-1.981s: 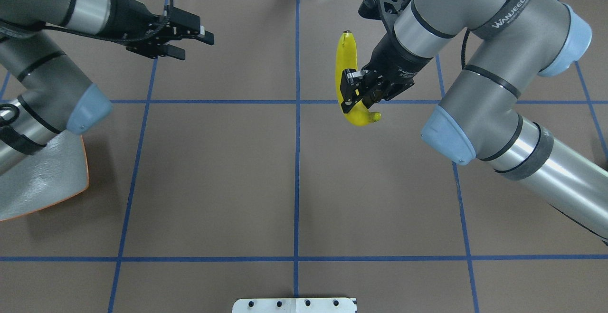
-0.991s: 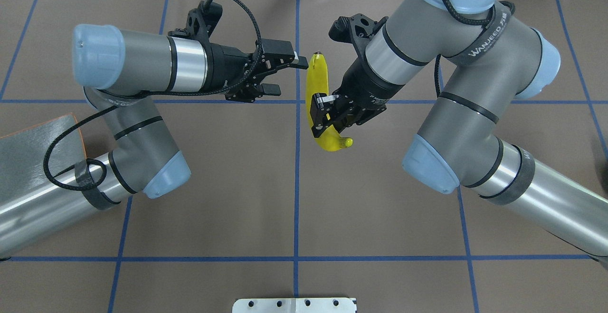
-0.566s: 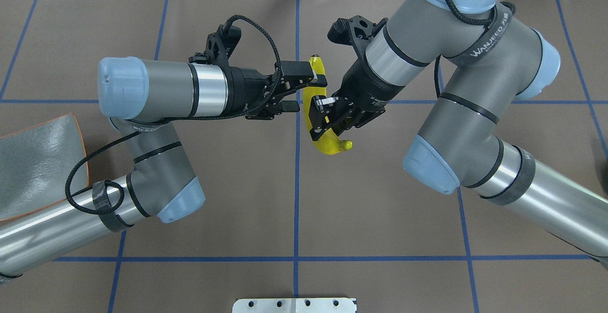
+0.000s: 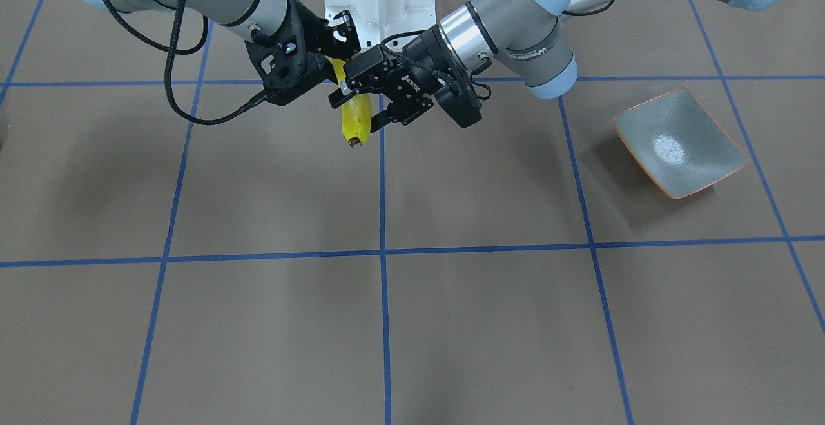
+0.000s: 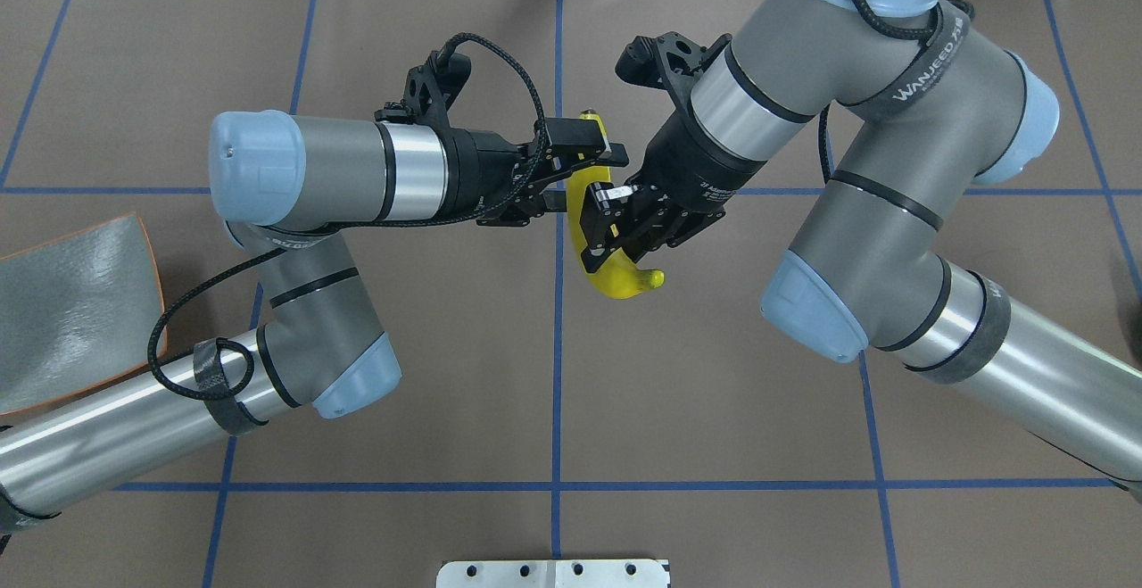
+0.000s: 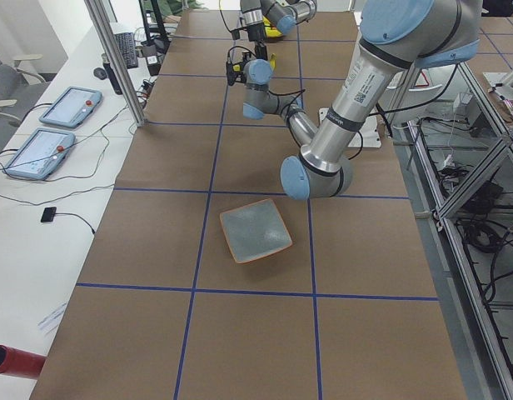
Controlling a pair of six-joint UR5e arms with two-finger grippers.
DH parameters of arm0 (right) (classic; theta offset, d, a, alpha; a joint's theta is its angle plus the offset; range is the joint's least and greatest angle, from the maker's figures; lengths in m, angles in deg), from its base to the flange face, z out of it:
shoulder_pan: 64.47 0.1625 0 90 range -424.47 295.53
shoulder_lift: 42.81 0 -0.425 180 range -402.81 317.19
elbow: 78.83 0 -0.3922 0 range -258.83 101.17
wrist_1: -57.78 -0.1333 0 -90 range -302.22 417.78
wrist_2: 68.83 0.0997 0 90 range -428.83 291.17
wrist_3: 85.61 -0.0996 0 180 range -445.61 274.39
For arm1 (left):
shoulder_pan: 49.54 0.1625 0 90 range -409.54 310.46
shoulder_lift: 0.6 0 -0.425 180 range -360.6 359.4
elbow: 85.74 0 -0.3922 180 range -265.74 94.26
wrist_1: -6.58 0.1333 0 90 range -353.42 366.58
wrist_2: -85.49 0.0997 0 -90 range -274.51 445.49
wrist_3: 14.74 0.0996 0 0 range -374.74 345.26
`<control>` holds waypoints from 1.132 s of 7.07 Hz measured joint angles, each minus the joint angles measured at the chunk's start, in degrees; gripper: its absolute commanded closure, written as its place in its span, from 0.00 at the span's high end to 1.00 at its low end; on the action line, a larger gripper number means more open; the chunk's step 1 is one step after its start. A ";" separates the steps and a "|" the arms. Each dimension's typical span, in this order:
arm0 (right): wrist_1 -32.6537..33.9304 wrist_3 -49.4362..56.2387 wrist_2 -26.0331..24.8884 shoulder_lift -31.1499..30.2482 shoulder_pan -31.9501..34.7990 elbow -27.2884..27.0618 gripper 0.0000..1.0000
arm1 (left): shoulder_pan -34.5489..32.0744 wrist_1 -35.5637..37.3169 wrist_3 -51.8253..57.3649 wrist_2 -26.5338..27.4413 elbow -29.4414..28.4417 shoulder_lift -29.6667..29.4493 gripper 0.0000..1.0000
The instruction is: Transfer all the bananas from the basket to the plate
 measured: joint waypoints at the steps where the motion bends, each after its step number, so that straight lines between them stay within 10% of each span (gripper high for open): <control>1: 0.01 0.00 0.30 -0.04 0.05 -0.03 0.00 | 0.20 -0.04 0.01 -0.04 -0.34 -0.07 0.90; 5: 0.05 -0.05 0.37 -0.28 0.10 0.01 0.00 | 1.24 -0.11 -0.05 -0.06 -0.21 -0.06 0.67; 7: 0.11 -0.01 0.39 -0.33 0.09 0.05 0.00 | 1.24 -0.09 -0.14 -0.08 -0.07 0.12 0.07; 8: 0.08 -0.01 0.43 -0.35 0.12 0.08 0.00 | 1.22 -0.07 -0.15 -0.12 -0.04 0.27 0.00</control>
